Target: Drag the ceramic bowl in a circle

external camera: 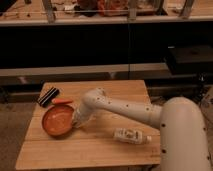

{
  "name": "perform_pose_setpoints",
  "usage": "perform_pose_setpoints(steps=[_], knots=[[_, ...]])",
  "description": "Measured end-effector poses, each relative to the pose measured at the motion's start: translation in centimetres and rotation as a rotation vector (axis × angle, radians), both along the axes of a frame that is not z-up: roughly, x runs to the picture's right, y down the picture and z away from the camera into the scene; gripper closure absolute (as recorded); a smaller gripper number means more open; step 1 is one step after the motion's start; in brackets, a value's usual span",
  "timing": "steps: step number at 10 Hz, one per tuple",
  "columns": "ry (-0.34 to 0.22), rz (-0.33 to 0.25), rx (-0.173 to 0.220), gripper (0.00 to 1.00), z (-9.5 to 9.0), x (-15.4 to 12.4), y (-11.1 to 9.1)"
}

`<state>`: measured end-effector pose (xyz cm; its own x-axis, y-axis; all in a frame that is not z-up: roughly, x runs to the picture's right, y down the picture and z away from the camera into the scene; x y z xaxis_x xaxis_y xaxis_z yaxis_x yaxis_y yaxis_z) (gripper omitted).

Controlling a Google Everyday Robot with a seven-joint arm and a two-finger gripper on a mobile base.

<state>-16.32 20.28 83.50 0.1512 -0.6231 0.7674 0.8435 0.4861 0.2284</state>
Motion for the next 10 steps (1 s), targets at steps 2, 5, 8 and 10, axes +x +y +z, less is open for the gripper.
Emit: perform_pose_setpoints(steps=[2, 5, 8, 10], knots=[[0.028, -0.004, -0.019, 1.0, -2.6, 3.3, 2.3], [0.005, -0.115, 0.008, 1.0, -7.1, 3.6, 5.0], [-0.116, -0.296, 0.075, 1.0, -9.1, -0.2, 5.9], [-0.192, -0.358, 0.105, 1.0, -9.1, -4.1, 6.0]])
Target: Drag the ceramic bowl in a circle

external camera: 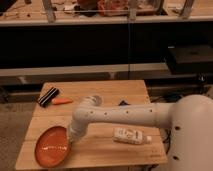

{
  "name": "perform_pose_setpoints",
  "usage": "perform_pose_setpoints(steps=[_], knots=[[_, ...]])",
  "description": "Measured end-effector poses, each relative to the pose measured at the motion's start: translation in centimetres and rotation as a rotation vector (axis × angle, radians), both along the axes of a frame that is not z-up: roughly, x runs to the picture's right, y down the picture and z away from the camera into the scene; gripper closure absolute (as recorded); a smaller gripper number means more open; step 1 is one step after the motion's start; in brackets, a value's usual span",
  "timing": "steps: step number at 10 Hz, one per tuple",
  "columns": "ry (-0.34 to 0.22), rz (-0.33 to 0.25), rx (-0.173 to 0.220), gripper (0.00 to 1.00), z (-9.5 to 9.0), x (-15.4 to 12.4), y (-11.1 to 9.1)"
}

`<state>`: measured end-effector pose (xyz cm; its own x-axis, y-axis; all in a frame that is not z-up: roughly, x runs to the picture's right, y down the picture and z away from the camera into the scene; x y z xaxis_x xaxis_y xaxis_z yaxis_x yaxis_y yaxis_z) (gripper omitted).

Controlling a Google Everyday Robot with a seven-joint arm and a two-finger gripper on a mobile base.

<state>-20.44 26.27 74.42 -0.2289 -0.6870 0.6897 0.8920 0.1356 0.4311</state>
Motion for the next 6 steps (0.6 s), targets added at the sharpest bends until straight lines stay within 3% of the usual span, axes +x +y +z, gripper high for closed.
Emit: perform_pose_setpoints(steps=[1, 3, 6], knots=[[-0.028, -0.013, 0.003, 1.0, 0.2, -1.5, 0.0], [-0.071, 0.02, -0.022, 1.0, 2.2, -4.3, -1.2], [-0.022, 0.113, -0.073, 1.0, 6.1, -4.1, -3.2]])
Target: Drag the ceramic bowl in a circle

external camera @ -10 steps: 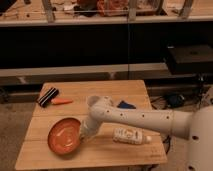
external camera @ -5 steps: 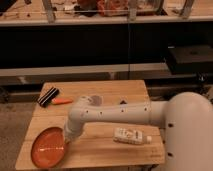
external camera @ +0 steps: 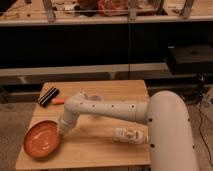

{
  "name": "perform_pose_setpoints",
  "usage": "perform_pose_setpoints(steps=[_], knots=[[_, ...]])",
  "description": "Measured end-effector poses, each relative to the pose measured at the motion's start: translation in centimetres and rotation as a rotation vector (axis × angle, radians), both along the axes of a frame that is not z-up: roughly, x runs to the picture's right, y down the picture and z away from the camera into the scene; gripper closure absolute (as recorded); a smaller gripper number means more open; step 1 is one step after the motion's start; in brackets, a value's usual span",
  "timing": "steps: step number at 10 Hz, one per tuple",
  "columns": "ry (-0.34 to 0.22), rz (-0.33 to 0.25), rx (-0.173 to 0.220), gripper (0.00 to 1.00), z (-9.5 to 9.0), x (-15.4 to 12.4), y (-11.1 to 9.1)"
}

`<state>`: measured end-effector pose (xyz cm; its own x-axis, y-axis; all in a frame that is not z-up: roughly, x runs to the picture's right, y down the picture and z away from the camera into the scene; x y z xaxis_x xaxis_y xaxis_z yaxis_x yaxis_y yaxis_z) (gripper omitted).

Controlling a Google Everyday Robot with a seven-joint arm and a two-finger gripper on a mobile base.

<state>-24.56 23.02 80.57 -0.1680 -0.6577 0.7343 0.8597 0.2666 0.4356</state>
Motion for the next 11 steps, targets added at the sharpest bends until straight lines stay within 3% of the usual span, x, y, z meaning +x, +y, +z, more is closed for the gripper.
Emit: perform_pose_setpoints(steps=[3, 7, 9, 11], knots=[[0.108, 0.095, -0.018, 1.0, 1.8, 3.8, -1.9], [0.209, 0.145, -0.024, 1.0, 1.5, 9.1, -2.1], [0.193, 0.109, -0.031, 1.0, -0.4, 9.4, -0.2], [0.14, 0.069, -0.029, 1.0, -2.5, 9.9, 1.9]])
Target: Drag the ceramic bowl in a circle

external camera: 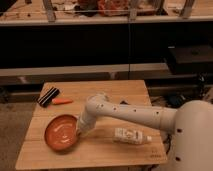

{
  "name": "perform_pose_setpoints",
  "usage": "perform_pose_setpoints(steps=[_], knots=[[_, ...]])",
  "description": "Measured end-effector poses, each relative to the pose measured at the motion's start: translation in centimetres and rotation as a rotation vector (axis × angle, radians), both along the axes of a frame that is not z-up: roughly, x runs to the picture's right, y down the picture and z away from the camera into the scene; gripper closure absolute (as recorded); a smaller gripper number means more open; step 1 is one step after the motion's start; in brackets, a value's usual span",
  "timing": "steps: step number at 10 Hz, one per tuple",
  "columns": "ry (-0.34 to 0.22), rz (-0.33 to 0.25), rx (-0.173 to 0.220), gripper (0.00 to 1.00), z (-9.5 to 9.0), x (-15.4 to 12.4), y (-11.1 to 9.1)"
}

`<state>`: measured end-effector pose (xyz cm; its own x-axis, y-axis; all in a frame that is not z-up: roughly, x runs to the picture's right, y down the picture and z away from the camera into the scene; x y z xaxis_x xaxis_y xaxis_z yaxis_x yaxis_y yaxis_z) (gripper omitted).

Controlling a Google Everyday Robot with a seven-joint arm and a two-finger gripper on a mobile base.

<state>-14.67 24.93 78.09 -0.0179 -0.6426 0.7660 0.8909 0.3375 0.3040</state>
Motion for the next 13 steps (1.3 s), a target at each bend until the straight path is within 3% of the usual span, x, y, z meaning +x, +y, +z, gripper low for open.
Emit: perform_pose_setpoints(steps=[3, 6, 9, 11, 13], knots=[[-0.11, -0.11, 0.026, 1.0, -2.4, -1.5, 2.1], [-0.166, -0.155, 0.031, 1.0, -2.4, -6.1, 2.2], [-0.178, -0.123, 0.039, 1.0, -0.6, -8.6, 0.4], [-0.152, -0.087, 0.037, 1.0, 1.4, -9.4, -1.7], [-0.09, -0.018, 0.025, 1.0, 3.7, -8.7, -3.9]])
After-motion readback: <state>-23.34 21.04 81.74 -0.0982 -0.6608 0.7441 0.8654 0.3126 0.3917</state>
